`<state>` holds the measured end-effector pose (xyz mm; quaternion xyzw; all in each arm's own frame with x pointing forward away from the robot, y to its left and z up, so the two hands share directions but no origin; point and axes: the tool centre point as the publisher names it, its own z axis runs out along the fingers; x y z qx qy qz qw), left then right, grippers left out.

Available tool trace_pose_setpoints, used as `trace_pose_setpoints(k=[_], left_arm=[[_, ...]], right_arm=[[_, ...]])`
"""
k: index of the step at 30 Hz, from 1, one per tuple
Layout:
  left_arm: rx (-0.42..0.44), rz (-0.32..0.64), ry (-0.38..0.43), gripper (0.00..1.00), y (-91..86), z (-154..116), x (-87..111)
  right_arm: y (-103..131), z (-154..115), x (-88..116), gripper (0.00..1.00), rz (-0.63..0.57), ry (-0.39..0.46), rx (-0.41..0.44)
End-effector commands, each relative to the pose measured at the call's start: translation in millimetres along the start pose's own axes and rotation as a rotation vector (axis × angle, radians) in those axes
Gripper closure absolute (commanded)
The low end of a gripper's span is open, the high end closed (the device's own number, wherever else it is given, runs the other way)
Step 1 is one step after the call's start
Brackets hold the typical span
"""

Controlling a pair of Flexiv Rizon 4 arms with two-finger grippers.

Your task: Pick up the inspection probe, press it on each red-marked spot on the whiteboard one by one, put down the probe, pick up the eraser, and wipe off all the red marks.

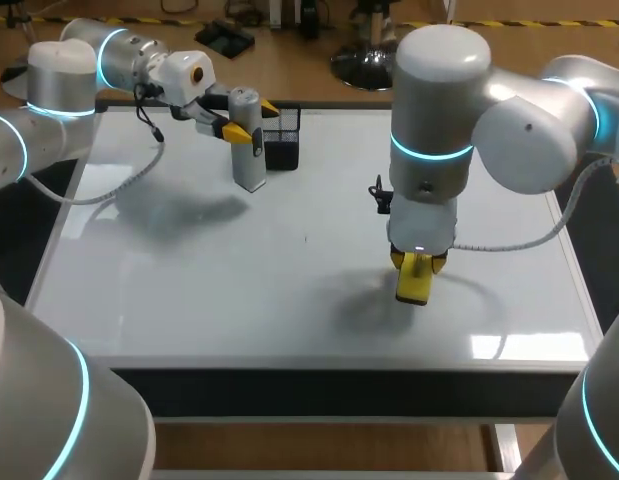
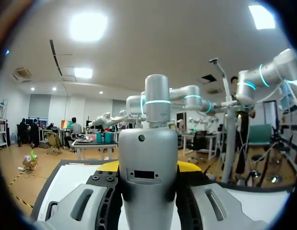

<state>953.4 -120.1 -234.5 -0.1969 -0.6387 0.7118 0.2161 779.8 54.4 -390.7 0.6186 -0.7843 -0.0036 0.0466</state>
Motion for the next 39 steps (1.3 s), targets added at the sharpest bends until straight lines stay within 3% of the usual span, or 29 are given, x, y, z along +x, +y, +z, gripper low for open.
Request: trace_pose_setpoints(k=[1, 7, 17, 31, 39], left_arm=[[-0.003, -0.001, 0.004, 1.0, -2.0, -1, -0.6], [-0.003, -0.001, 0.004, 1.0, -2.0, -1, -0.6], [-0.003, -0.001, 0.004, 1.0, -2.0, -1, -0.6], [-0.003, -0.001, 0.004, 1.0, -2.0, -1, -0.6], [-0.003, -0.001, 0.004, 1.0, -2.0, -1, -0.6]], right_arm=[[0, -1, 1, 1.0, -0.002, 0.001, 0.003], [-4, 1, 2, 1.0, -0.017, -0.012, -0.001], [-57, -3, 9, 1.0, -0.135, -0.023, -0.005], [-143, -16, -36, 1.0, -0.256, -0.006, 0.052], [-186, -30, -58, 1.0, -0.25, -0.033, 0.068]])
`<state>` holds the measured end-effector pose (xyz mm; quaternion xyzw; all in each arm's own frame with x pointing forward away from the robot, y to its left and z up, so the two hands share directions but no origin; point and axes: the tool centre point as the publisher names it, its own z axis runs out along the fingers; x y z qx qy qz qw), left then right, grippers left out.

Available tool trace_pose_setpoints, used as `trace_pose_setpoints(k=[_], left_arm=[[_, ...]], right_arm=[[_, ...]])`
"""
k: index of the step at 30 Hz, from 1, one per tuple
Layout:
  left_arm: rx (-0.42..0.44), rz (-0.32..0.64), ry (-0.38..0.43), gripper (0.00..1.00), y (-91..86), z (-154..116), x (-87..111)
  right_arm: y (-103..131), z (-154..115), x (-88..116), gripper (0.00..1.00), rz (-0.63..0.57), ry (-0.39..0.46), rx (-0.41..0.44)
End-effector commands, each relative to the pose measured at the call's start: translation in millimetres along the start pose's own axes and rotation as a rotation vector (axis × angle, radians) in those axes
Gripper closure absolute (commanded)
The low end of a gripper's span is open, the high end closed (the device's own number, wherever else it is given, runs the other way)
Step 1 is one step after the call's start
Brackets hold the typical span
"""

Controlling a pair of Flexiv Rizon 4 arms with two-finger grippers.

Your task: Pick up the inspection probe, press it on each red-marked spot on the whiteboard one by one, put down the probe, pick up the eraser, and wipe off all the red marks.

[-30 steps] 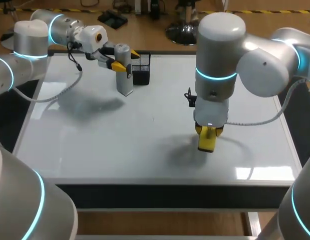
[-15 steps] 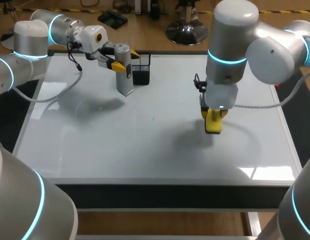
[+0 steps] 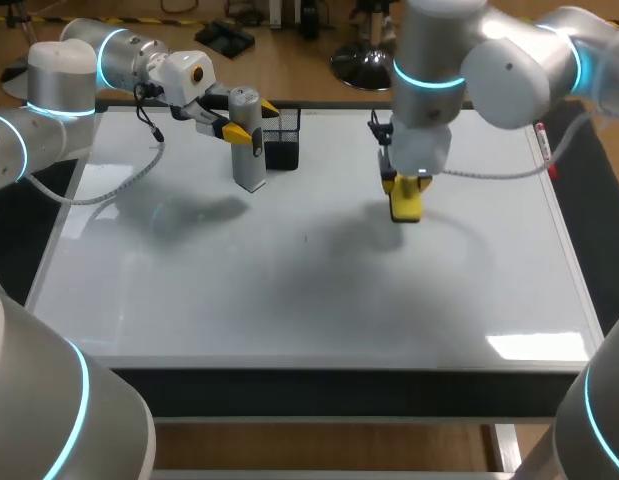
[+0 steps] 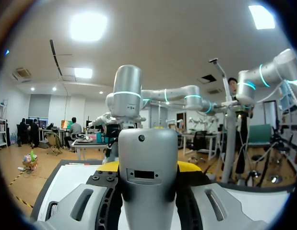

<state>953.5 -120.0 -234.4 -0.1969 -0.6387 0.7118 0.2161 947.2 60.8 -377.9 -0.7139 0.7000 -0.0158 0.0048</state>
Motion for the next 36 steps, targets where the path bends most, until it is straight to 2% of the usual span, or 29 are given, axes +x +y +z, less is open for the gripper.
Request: trace_pose_setpoints(k=[1, 12, 20, 28, 36], left_arm=[[-0.003, -0.001, 0.004, 1.0, -2.0, -1, -0.6], [-0.003, -0.001, 0.004, 1.0, -2.0, -1, -0.6], [-0.003, -0.001, 0.004, 1.0, -2.0, -1, -0.6], [-0.003, -0.001, 0.004, 1.0, -2.0, -1, -0.6], [-0.003, -0.001, 0.004, 1.0, -2.0, -1, -0.6]], right_arm=[[-34, -1, -9, 1.0, 0.003, 0.009, -0.035], [-84, -2, -40, 1.0, 0.008, -0.013, -0.035], [-100, 11, -60, 1.0, 0.006, -0.012, -0.052], [-108, 17, -65, 1.0, 0.019, 0.006, -0.068], [-112, 22, -58, 1.0, 0.038, 0.009, -0.071]])
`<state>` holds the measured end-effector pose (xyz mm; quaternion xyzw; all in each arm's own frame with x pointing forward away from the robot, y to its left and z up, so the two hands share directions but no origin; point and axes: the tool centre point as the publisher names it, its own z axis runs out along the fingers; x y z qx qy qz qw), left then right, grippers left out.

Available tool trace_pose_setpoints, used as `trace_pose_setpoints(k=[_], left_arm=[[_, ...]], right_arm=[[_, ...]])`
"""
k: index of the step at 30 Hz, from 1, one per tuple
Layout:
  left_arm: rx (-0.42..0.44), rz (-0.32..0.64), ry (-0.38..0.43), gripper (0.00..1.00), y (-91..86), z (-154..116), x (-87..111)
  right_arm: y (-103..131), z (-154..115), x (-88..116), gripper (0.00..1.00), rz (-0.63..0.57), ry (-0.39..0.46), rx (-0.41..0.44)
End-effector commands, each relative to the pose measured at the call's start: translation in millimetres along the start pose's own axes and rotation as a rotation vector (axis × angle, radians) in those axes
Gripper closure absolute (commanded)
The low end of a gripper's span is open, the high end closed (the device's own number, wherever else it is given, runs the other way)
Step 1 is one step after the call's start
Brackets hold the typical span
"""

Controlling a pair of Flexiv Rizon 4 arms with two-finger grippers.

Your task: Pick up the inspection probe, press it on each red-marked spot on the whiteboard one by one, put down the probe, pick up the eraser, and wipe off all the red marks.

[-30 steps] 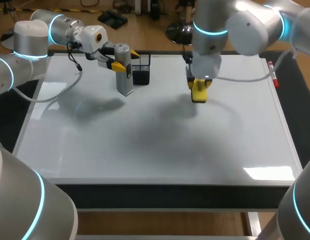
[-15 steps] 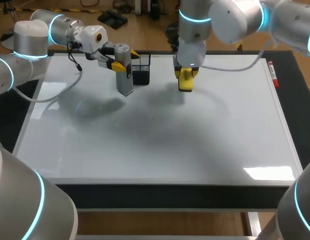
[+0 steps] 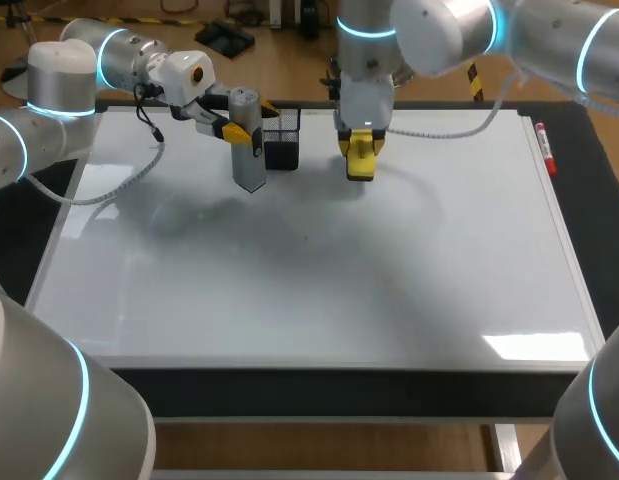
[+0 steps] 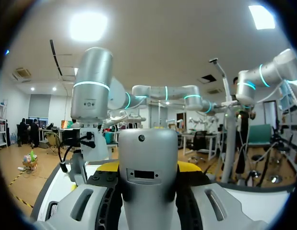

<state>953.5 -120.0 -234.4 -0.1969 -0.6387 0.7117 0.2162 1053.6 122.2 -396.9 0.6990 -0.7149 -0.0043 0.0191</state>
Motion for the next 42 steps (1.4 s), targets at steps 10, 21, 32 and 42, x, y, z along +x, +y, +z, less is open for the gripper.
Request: trace_pose_setpoints(k=[10, 21, 32, 42], left_arm=[[-0.003, -0.001, 0.004, 1.0, -2.0, -1, -0.6], [-0.003, -0.001, 0.004, 1.0, -2.0, -1, -0.6], [-0.003, -0.001, 0.004, 1.0, -2.0, -1, -0.6], [-0.003, -0.001, 0.004, 1.0, -2.0, -1, -0.6]], right_arm=[[-15, 5, 3, 1.0, -0.013, 0.014, 0.001], [-27, 18, 5, 1.0, -0.013, 0.028, 0.002], [-31, 24, 3, 1.0, -0.015, 0.034, -0.016], [-34, 27, 6, 1.0, -0.004, 0.063, -0.027]])
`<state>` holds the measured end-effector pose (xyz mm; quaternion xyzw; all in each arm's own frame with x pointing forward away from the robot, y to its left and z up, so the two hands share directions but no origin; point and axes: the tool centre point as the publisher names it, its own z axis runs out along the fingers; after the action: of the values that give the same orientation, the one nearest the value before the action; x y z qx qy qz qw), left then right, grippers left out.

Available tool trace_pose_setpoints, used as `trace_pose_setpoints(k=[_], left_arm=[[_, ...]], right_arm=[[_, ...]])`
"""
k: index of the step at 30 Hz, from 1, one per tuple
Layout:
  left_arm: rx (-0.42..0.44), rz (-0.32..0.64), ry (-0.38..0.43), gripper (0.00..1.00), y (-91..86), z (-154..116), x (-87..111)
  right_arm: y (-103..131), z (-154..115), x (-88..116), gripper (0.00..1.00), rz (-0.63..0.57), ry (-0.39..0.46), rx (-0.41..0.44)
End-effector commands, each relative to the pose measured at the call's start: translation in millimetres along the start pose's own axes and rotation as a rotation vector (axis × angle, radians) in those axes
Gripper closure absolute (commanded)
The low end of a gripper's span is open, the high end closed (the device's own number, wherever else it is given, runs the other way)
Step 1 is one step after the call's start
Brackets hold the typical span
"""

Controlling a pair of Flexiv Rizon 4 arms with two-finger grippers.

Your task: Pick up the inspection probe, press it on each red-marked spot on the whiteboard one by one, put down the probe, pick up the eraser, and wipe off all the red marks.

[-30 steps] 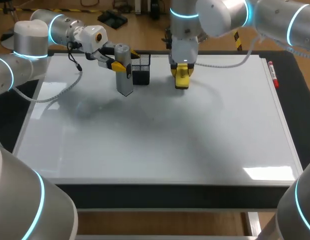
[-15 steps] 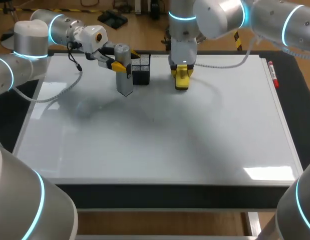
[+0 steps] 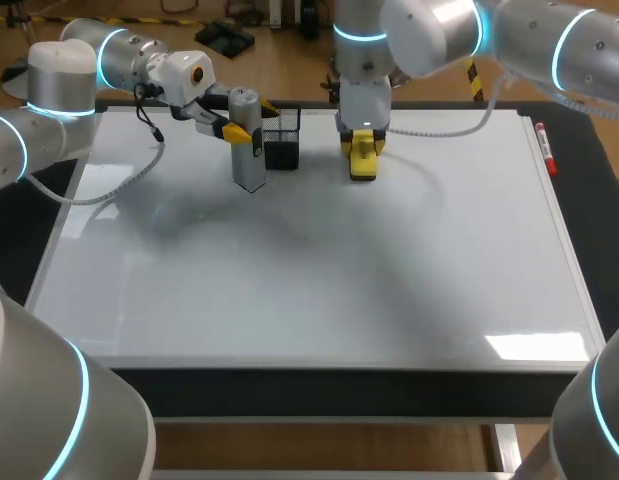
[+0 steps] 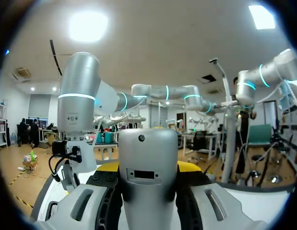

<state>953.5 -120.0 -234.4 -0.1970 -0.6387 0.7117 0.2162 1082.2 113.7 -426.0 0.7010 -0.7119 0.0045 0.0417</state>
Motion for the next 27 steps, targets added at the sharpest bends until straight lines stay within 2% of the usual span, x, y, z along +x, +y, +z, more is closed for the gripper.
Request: trace_pose_setpoints(k=[1, 3, 15, 18, 27], left_arm=[[-0.003, -0.001, 0.004, 1.0, -1.9, -1, -0.6], [-0.003, -0.001, 0.004, 1.0, -1.9, -1, -0.6], [-0.003, -0.001, 0.004, 1.0, -1.9, -1, -0.6], [-0.003, -0.001, 0.004, 1.0, -1.9, -1, -0.6], [-0.003, -0.001, 0.004, 1.0, -1.9, -1, -0.6]], right_arm=[[-5, -1, 0, 0.6, 0.003, 0.017, -0.007], [-5, -2, 2, 0.0, 0.01, 0.011, -0.007], [4, -17, 23, 0.0, 0.128, 0.011, 0.002], [9, -25, 33, 0.0, 0.2, -0.026, 0.002], [25, -50, 72, 0.0, 0.527, -0.201, 0.001]])
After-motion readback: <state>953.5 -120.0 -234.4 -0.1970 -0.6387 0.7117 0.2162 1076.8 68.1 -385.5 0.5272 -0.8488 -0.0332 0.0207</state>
